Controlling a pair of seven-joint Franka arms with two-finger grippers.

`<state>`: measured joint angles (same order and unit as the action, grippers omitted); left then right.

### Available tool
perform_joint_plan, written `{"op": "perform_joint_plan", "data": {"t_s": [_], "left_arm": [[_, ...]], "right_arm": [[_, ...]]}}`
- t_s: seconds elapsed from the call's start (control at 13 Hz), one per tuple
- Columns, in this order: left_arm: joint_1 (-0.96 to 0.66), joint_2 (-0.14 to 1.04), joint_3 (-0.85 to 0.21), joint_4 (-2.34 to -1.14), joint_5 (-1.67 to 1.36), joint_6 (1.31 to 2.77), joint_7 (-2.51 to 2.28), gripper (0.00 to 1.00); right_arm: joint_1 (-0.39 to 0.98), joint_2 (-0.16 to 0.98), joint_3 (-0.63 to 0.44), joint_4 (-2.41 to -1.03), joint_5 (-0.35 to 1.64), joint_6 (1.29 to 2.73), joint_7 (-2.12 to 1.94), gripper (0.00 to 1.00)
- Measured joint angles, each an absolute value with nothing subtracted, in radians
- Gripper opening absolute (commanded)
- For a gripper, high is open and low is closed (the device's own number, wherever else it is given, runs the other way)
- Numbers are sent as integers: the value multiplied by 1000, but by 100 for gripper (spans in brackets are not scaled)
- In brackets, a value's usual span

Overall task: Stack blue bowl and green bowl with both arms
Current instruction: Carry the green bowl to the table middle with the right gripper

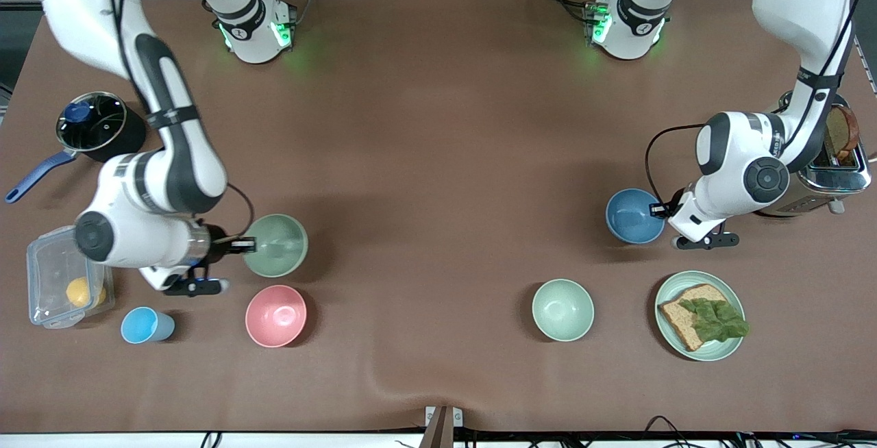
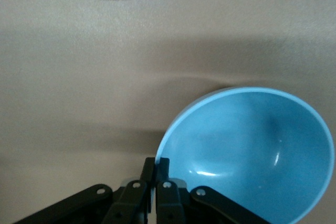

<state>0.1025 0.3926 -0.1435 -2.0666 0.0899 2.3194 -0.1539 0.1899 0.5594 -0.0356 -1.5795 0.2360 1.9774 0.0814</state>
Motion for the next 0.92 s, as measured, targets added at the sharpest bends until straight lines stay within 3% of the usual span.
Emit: {"op": "perform_joint_plan", "data": {"t_s": [0.31, 0.69, 0.92], "left_arm": [[104, 333, -198, -2020, 90, 2314, -154, 0], [101, 234, -289, -1860, 47, 2052, -158, 0], [101, 235, -313, -1806, 34, 1989, -163, 0]], "right_arm": [[424, 558, -32, -1539, 236, 2006, 433, 0], [641, 634, -31, -1541, 280, 2216, 792, 0], [694, 700, -35, -1551, 281, 2281, 891, 0]]}}
